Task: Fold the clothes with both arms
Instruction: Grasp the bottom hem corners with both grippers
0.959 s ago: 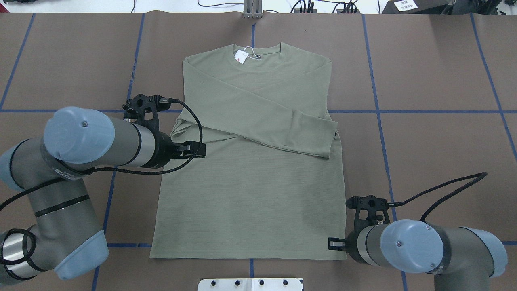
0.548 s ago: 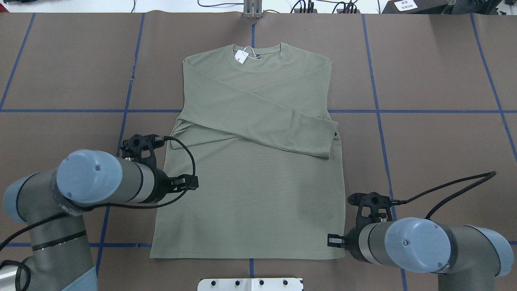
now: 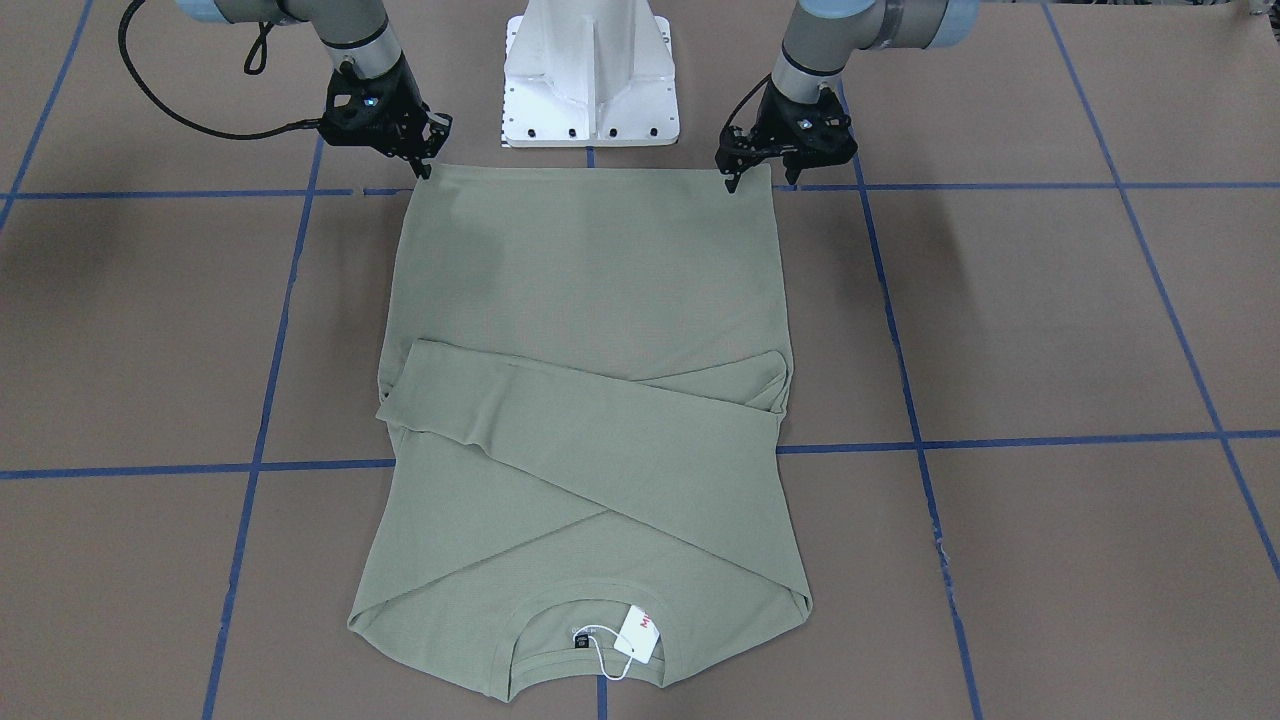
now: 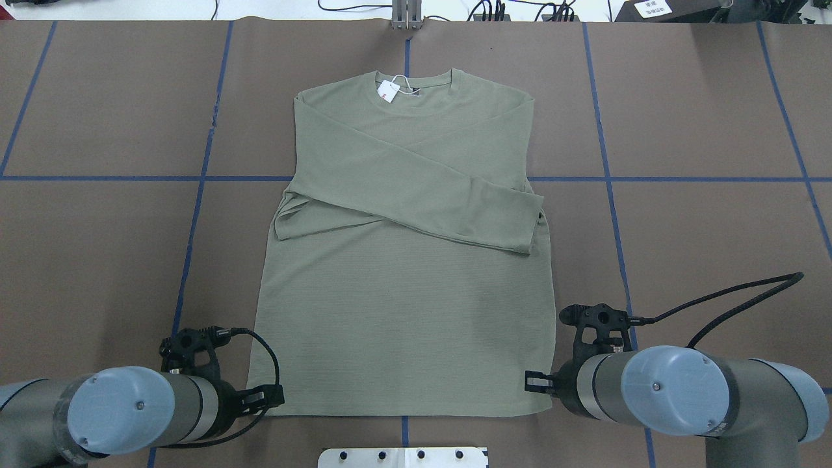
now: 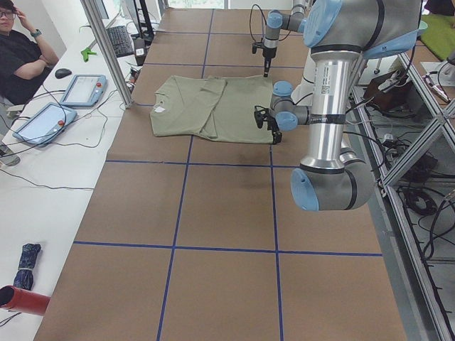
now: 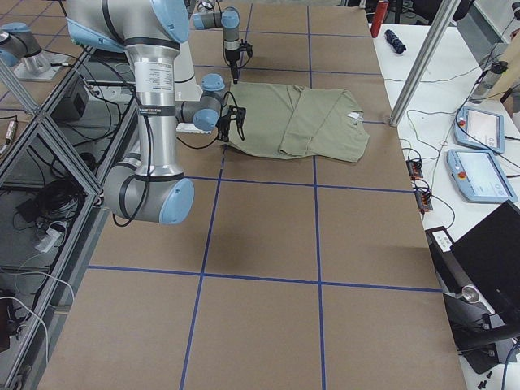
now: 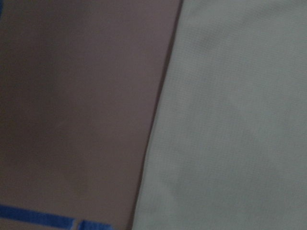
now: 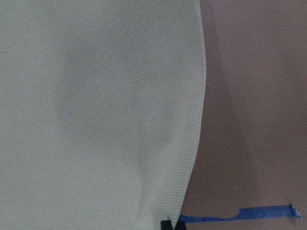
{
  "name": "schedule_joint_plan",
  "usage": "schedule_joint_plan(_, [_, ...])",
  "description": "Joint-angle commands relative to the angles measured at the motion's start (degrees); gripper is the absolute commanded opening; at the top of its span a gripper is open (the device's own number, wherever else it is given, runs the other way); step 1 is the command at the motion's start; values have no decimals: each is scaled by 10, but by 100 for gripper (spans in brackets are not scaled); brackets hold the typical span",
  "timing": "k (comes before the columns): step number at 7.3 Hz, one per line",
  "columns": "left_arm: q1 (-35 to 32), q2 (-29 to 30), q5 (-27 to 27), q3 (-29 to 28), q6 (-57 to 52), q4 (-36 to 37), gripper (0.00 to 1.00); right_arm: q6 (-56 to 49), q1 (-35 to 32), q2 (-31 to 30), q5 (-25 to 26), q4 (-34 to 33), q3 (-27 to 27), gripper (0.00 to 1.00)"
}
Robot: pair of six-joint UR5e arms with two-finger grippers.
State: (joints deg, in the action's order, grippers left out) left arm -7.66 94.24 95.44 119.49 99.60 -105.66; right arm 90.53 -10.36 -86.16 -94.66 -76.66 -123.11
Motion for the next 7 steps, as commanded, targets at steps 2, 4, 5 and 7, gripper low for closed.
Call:
schedule_joint_plan(2, [29,2,-4,-5,26,0,96,0,-1,2,-1,0,-8,0])
schedule_joint_plan(4, [-1,1,-5,-2,10,1,95,0,-3,2,-1,0,-8,0])
schedule_joint_plan(5, [-11,2,-5,-4,-1,3,95,0,-3,2,-1,0,-8,0])
schedule_joint_plan(7, [-7,4,-29,-14,-15,2,95,0,-3,2,-1,0,-8,0])
